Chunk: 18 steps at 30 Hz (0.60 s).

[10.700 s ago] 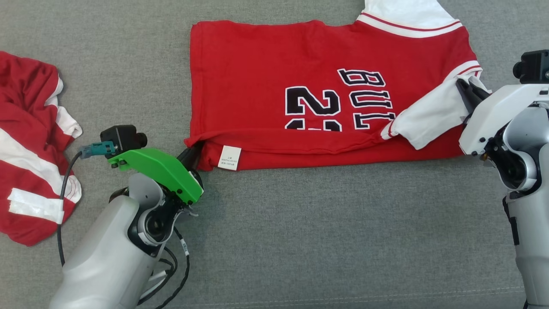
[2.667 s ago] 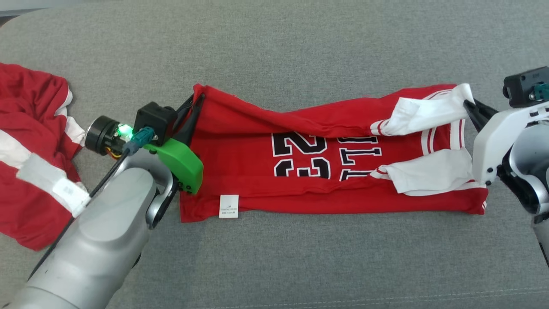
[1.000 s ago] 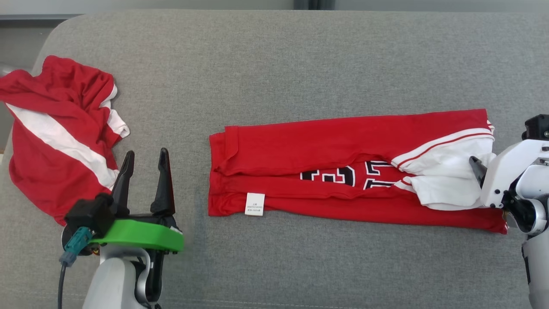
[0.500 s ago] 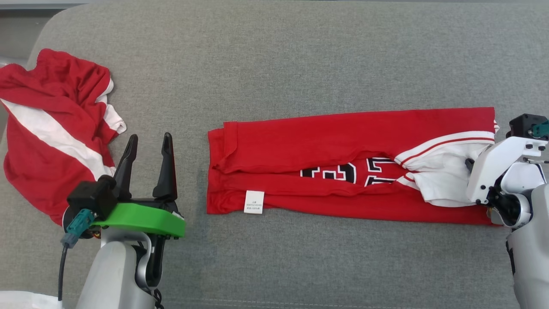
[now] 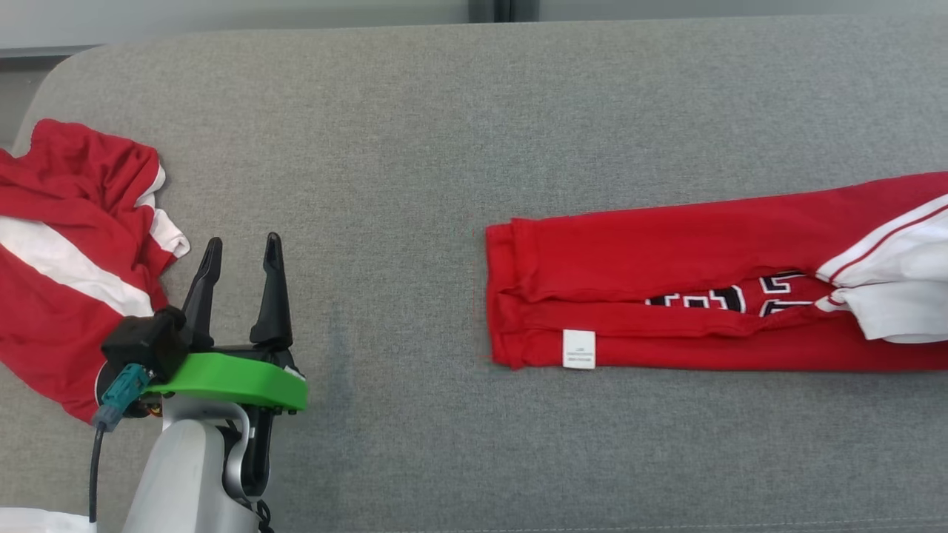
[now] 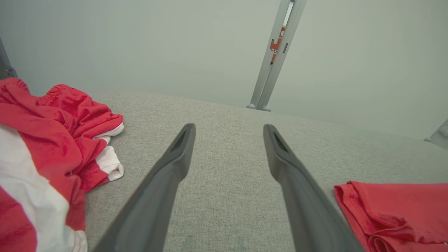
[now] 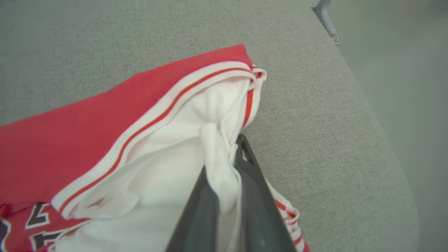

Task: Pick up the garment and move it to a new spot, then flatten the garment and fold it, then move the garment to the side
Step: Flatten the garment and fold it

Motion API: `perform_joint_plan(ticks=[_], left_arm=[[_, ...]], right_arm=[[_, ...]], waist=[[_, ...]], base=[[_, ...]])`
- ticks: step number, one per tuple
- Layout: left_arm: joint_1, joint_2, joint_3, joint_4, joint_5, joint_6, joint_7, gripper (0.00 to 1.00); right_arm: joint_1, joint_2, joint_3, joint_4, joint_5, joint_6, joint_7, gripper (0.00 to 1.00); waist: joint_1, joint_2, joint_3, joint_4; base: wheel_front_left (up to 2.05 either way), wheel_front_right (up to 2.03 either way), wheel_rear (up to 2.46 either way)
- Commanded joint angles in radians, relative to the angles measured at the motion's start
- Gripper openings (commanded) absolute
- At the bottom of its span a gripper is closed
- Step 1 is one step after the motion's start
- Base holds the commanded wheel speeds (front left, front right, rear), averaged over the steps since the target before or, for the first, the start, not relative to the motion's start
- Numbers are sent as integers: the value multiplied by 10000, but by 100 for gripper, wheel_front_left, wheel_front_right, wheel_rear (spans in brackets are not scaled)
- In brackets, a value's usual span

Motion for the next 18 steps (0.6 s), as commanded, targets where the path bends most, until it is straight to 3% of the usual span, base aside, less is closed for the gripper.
perform_joint_plan(ticks=[1, 6, 13, 18], left_arm=[[40, 5, 14, -17, 13, -31, -29, 100], [88, -18, 32, 124, 98, -30, -29, 100], [212, 62, -105, 577, 117, -30, -27, 100], [-31, 87, -365, 893, 17, -30, -29, 100]], right_arm=[[183, -170, -52, -118, -200, -18, 27, 0], [176, 8, 625, -580, -13, -14, 190, 0], [328, 812, 3021, -1318, 505, -14, 529, 0], [102, 1565, 4519, -1135, 922, -15, 608, 0]], waist=[[0, 0, -141, -96], [0, 0, -467, -231], [0, 0, -966, -281], [0, 0, -1098, -147]], base=[[0, 0, 0], [0, 0, 0], [0, 0, 0], [0, 0, 0]])
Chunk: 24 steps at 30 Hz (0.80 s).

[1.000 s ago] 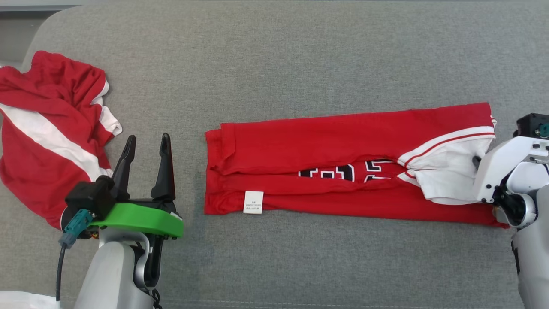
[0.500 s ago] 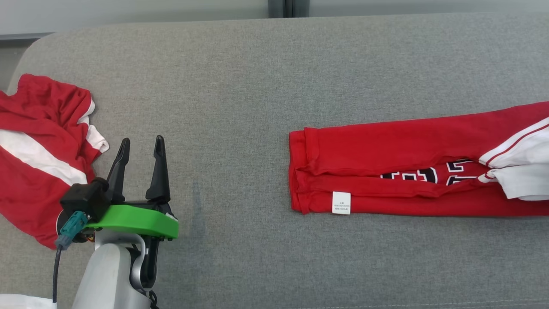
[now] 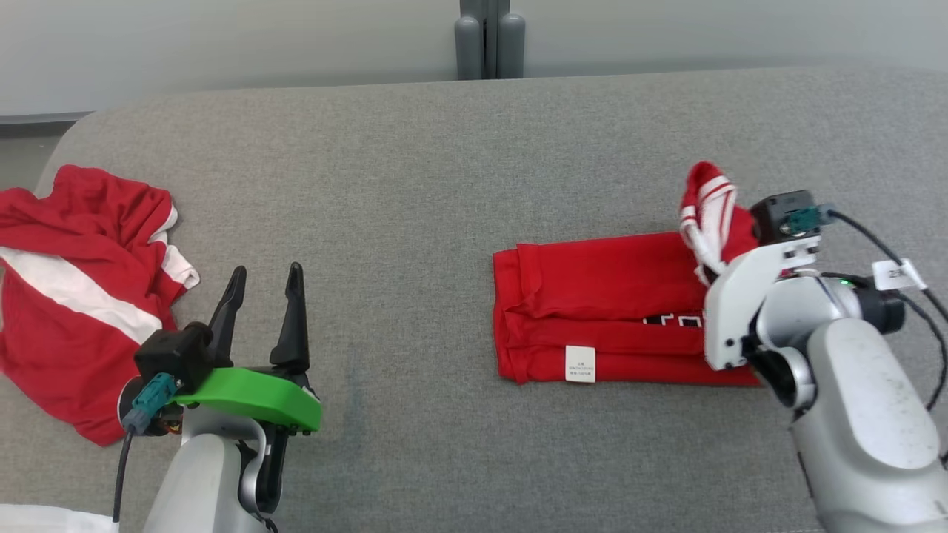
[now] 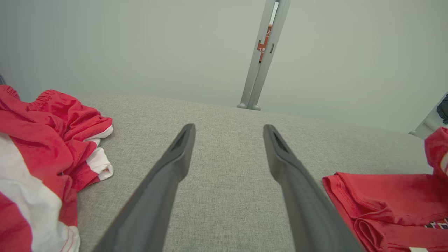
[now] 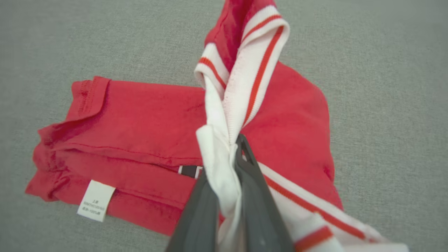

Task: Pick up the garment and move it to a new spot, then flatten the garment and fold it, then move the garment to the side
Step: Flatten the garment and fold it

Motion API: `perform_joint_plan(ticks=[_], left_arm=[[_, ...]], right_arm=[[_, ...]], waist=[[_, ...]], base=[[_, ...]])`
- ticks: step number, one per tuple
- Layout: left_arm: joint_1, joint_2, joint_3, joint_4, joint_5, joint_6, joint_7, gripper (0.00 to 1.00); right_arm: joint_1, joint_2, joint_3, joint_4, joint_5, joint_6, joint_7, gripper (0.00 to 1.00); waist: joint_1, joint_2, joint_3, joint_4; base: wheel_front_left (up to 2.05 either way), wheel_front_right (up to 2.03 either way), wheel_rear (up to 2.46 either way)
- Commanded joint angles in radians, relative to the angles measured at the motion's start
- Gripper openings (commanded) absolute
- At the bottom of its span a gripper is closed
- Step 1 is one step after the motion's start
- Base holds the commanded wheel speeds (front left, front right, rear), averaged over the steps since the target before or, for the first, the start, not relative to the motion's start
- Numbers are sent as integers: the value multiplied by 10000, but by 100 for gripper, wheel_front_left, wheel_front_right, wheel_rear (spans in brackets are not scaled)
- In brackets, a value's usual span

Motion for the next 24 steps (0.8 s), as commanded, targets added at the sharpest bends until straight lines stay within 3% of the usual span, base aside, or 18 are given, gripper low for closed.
perform_joint_plan(ticks=[1, 7, 17, 18, 19, 20, 24], left_arm=[[-138, 57, -43, 45, -35, -30, -29, 100], [-397, -31, -392, 215, -213, -30, -29, 100], [-702, -30, -818, 490, -427, -30, -29, 100], [-707, -33, -806, 504, -438, -30, -29, 100], [-713, -39, -801, 512, -447, -30, -29, 100], [-720, -49, -791, 519, -428, -30, -29, 100], [-693, -75, -731, 527, -402, -30, -29, 100]], right_arm=[[-193, 207, 208, 154, 118, -10, -59, 0], [-806, 889, 1097, 1292, 366, -7, -444, 0], [-1611, 1130, 2213, 2777, 840, -5, -863, 0], [-1634, 1139, 2262, 2892, 938, -5, -883, 7], [-1669, 1143, 2300, 2969, 993, -5, -908, 67], [-1725, 1148, 2363, 2985, 1119, -5, -1003, 100], [-1711, 1149, 2818, 2771, 2193, -5, -1157, 100]], waist=[[0, 0, -26, 122], [0, 0, 139, 500], [0, 0, 332, 989], [0, 0, 341, 1006], [0, 0, 346, 1014], [0, 0, 353, 1019], [0, 0, 362, 964]], base=[[0, 0, 0], [0, 0, 0], [0, 0, 0], [0, 0, 0], [0, 0, 0], [0, 0, 0], [0, 0, 0]])
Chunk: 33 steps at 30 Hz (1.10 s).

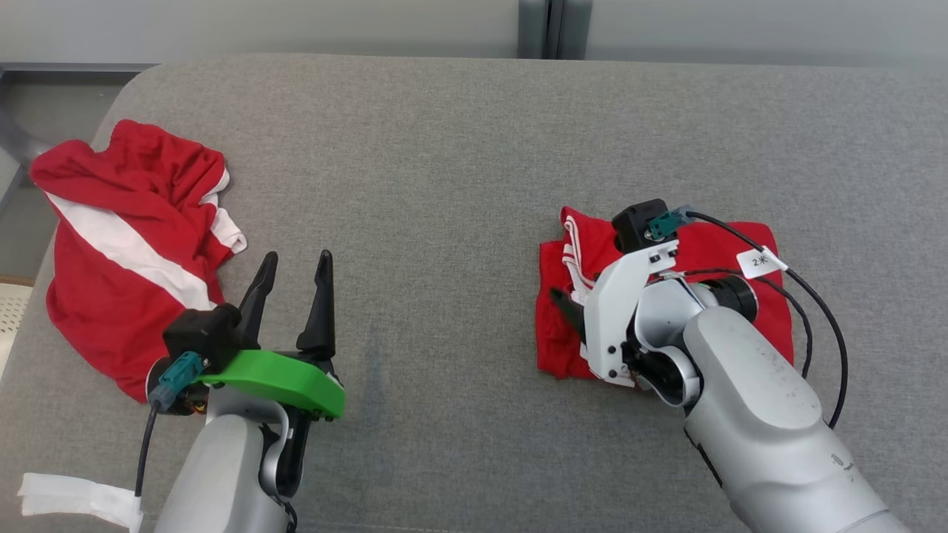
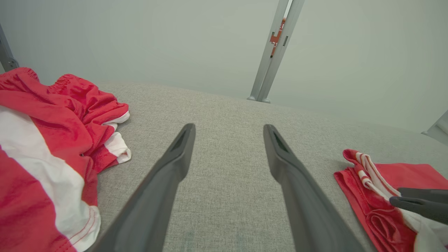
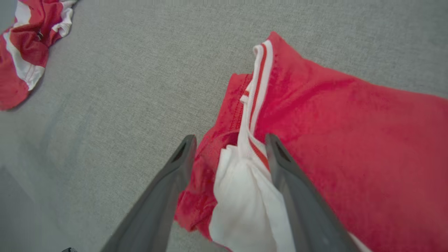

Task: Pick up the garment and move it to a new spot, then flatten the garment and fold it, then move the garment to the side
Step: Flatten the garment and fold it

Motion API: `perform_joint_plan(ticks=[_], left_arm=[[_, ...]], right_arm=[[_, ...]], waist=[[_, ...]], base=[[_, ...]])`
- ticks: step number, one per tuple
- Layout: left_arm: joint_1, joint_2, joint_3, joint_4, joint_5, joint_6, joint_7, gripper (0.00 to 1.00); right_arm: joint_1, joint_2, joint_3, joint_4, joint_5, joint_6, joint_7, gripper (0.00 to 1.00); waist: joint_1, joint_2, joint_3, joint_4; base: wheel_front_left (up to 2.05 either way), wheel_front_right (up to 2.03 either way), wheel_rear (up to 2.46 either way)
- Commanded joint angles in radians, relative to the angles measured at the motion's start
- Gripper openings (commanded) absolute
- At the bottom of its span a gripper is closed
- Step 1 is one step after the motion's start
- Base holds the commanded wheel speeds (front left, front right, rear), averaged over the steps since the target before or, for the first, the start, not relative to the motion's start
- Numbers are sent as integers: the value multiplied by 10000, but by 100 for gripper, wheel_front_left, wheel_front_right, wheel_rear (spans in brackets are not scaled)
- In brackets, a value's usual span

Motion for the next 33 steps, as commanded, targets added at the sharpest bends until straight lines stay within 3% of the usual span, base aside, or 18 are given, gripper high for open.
perform_joint_plan(ticks=[1, 4, 8, 21, 27, 33], left_arm=[[-94, -10, 47, 3, -5, -30, -29, 100], [-85, -3, 128, -5, 6, -30, -29, 100], [-77, 26, 215, -67, 52, -30, -29, 100], [-83, -5, 547, 16, 15, -31, -29, 100], [265, -23, 843, -178, 182, -31, -27, 100], [646, 22, 993, -386, 313, -31, -29, 100]], right_arm=[[-13, -19, 112, -177, 519, 1, -82, 100], [-3, -20, 274, -747, 1556, 1, -408, 100], [-97, -26, -125, -1491, 1932, 1, -1315, 100], [1533, -1312, -2224, -2759, -546, 2, -4690, 100], [2487, -1261, -2938, -2544, -1163, 2, -5761, 100], [3009, -1262, -3007, -2094, -1501, 1, -6459, 100]], waist=[[0, 0, -9, -50], [0, 0, -39, -185], [0, 0, -90, -398], [0, 0, -493, -1071], [0, 0, -742, -1479], [0, 0, -1017, -1795]], base=[[0, 0, 0], [0, 0, 0], [0, 0, 0], [0, 0, 0], [0, 0, 0], [0, 0, 0]])
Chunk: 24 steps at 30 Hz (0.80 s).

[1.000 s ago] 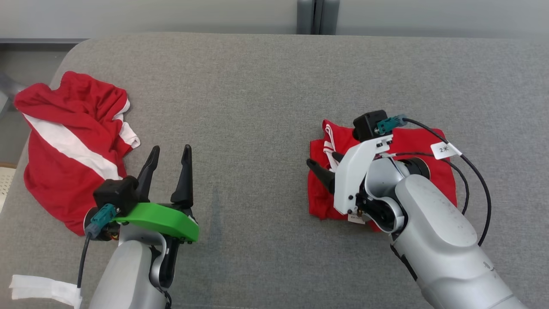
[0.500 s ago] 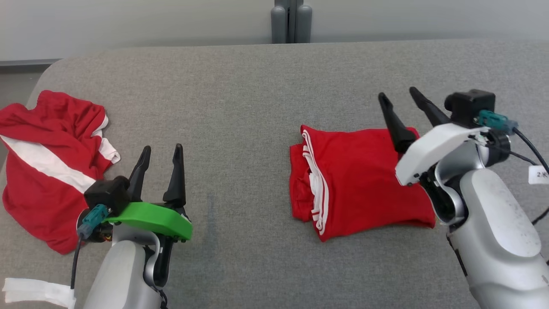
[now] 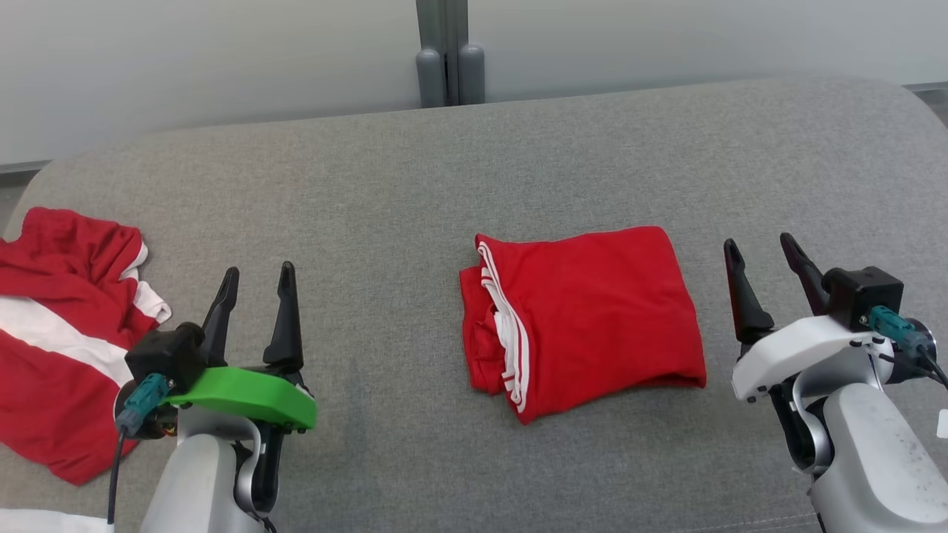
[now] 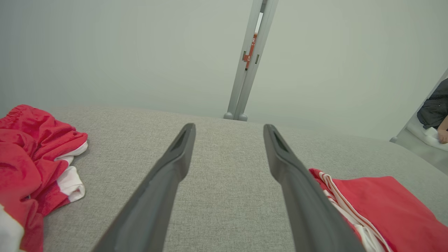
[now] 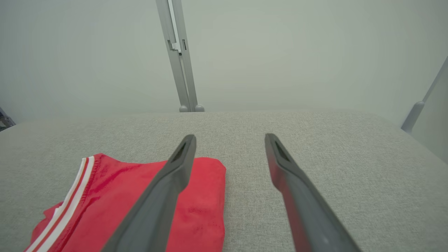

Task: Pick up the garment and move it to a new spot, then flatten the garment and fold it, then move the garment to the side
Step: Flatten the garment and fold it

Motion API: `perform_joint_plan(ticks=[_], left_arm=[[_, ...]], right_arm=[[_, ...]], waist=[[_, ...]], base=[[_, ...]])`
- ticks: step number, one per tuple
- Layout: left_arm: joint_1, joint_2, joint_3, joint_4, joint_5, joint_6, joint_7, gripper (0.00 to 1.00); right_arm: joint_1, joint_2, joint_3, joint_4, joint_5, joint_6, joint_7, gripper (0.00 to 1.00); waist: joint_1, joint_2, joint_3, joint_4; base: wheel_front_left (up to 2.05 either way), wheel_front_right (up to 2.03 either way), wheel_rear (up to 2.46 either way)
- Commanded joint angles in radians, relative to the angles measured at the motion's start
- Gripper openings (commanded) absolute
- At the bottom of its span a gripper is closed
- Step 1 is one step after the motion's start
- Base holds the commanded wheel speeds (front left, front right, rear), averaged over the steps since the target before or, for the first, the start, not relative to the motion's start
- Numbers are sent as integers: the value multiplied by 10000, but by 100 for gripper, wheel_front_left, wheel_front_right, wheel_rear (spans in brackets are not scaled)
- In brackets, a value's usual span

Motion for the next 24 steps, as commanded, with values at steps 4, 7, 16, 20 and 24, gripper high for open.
perform_joint_plan(ticks=[4, 7, 16, 20, 24], left_arm=[[433, 44, 186, -229, 174, -31, -27, 100], [634, 36, 239, -394, 254, -31, -29, 100], [969, -21, 420, -637, 271, -31, -27, 100], [940, -38, 442, -642, 331, -31, -29, 100], [927, -55, 478, -631, 390, -31, -29, 100]], right_arm=[[326, 19, 95, 332, -129, 4, -330, 100], [378, 71, 112, 483, -105, 2, -367, 100], [265, 89, 51, 620, -127, 2, -228, 100], [240, 125, 2, 624, -154, 2, -187, 100], [215, 136, -14, 606, -208, 2, -135, 100]], waist=[[0, 0, -324, -294], [0, 0, -382, -345], [0, 0, -390, -299], [0, 0, -342, -242], [0, 0, -299, -193]], base=[[0, 0, 0], [0, 0, 0], [0, 0, 0], [0, 0, 0], [0, 0, 0]])
